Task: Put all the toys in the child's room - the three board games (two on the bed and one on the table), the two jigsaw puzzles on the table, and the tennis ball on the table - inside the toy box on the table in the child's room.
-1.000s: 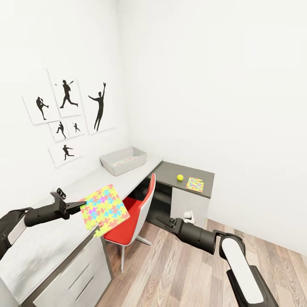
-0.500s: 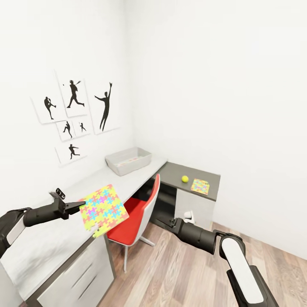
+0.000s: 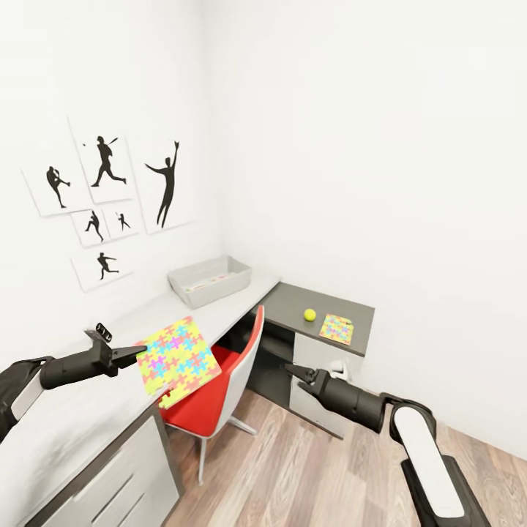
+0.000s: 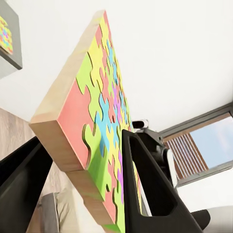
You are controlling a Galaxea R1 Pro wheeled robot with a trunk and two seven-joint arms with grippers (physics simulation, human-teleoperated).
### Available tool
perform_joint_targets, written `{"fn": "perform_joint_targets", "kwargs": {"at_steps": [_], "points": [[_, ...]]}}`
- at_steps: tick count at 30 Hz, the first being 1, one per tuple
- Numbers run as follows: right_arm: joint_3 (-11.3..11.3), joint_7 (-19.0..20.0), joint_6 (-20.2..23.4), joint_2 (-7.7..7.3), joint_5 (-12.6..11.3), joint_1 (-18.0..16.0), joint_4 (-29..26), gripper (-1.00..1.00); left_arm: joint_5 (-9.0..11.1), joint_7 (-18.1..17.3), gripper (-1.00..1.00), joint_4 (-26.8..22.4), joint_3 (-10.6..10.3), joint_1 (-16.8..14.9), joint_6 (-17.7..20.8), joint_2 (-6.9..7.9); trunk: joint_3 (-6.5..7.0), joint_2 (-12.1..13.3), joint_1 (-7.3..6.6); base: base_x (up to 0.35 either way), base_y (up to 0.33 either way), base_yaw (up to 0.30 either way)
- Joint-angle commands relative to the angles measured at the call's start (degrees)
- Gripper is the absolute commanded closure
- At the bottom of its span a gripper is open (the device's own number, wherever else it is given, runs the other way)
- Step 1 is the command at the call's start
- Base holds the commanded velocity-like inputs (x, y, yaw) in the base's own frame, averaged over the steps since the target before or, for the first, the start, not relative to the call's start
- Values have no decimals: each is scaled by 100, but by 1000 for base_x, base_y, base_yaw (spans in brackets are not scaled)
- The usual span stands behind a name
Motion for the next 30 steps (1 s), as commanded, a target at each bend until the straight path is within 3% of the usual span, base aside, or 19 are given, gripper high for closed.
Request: {"fn": "perform_joint_targets", "kwargs": {"at_steps": [1, 6, 8, 10, 11, 12, 14, 16, 19, 30], "points": [[-104, 7, 25, -39, 58, -7, 0, -100, 15, -33, 100, 3, -30, -9, 60, 7, -14, -14, 6, 196, -185, 0], [-598, -211, 55, -378, 46, -3, -2, -100, 15, -33, 100, 3, -31, -9, 60, 6, -14, -14, 6, 196, -185, 0], [-936, -172, 73, -539, 4, -8, -1, -100, 15, -33, 100, 3, -31, -9, 60, 6, -14, -14, 6, 196, -185, 0], [-1487, 211, 100, -760, -139, -15, 10, -100, 18, -33, 100, 3, -31, -9, 60, 6, -14, -14, 6, 196, -184, 0], [-1609, 365, 111, -806, -177, -14, 13, -100, 18, -33, 100, 3, -31, -9, 60, 6, -14, -14, 6, 196, -183, 0], [-1898, 905, 139, -919, -246, 8, 44, -100, 18, -33, 100, 3, -31, -9, 60, 6, -14, -14, 6, 193, -179, 0], [-2126, 1671, 148, -1008, -260, 67, 193, -100, 17, -33, 100, 3, -31, -9, 60, 6, -14, -14, 6, 185, -162, 0], [-2226, 2168, 138, -1045, -260, 108, 301, -100, 17, -33, 100, 3, -31, -9, 60, 6, -14, -14, 6, 179, -95, 0], [-2271, 2424, 108, -1056, -260, 131, 343, -100, 20, -33, 100, 3, -31, -9, 60, 6, -14, -14, 6, 193, -14, 0], [-2272, 2502, 83, -1003, -260, 139, 326, -100, 24, -33, 100, 3, -31, -9, 60, 6, -4, -14, 6, 212, -35, 71]]}}
